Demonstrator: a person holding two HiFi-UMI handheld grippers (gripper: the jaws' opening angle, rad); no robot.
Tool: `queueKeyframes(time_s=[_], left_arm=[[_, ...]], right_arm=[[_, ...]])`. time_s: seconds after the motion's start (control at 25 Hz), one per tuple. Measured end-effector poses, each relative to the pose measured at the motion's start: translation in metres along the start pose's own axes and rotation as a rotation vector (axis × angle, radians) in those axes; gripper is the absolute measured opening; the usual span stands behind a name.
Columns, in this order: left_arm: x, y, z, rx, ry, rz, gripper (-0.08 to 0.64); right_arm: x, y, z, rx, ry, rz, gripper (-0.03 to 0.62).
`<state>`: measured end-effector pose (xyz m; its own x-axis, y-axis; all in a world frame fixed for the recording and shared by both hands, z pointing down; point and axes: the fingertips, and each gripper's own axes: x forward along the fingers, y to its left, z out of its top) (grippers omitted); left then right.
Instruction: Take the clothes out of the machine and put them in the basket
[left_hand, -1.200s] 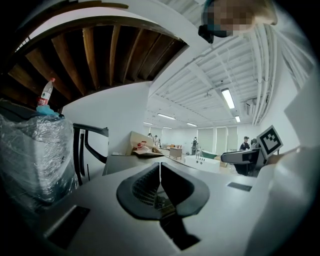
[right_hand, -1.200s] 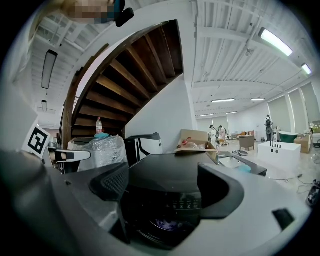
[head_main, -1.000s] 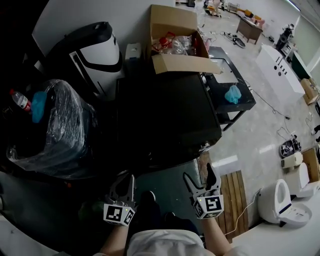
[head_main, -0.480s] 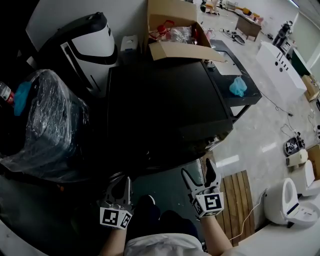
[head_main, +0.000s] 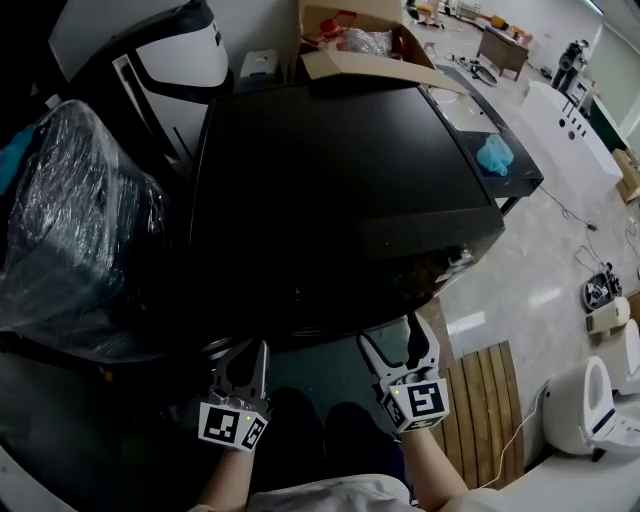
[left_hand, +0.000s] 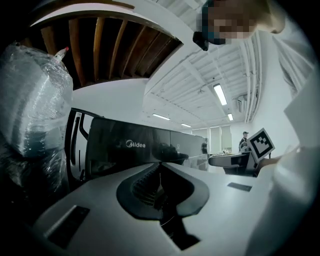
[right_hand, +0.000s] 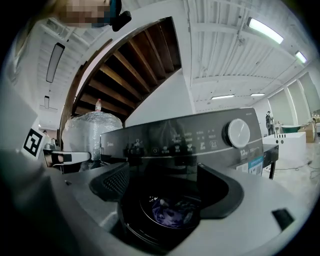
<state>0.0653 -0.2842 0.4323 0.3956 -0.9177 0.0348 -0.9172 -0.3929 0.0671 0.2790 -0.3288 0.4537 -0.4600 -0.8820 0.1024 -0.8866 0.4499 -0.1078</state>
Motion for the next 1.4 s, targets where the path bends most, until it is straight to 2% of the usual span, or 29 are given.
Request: queueKeyframes(time_s=[0.08,0.2,0.36,0.52,0.76,0.92,1.12,1.4], left_arm=[[0.007,-0.003,-0.018,-0.002,-0.003,-0.028,0.023],[0.018,0.000,-0.045,0.048,-0.010,-0.058,0.021],[0.032,-0.007,-0.079,0.045,-0.018,-0.086,0.022],[0.038,-0.008,-0.102,0.049,-0.020,-0.077,0.022],[0.040,-0.010,-0.118,0.054,-0.004,-0.044,0.022],[0.048,-0.018,-0.119,0.017,0.002,-0.045,0.023],[0.056,-0.027,-0.118,0.041,-0.040,-0.005,0.023],[0.061,-0.031,-0.149,0.044,-0.049,0.042,0.021]], right_arm=[[0.006,-0.002,-0.022,0.008,-0.004,0.012,0.425],[0.020,-0.001,-0.052,0.019,-0.035,0.030,0.425],[0.029,-0.003,-0.088,-0.006,-0.056,0.061,0.425],[0.040,-0.006,-0.117,-0.018,-0.057,0.087,0.425],[0.043,-0.014,-0.148,-0.001,-0.034,0.116,0.425],[0.042,-0.020,-0.161,0.006,-0.014,0.114,0.425],[0.046,-0.027,-0.171,0.004,-0.006,0.112,0.420],[0.055,-0.028,-0.197,0.009,0.033,0.103,0.417]])
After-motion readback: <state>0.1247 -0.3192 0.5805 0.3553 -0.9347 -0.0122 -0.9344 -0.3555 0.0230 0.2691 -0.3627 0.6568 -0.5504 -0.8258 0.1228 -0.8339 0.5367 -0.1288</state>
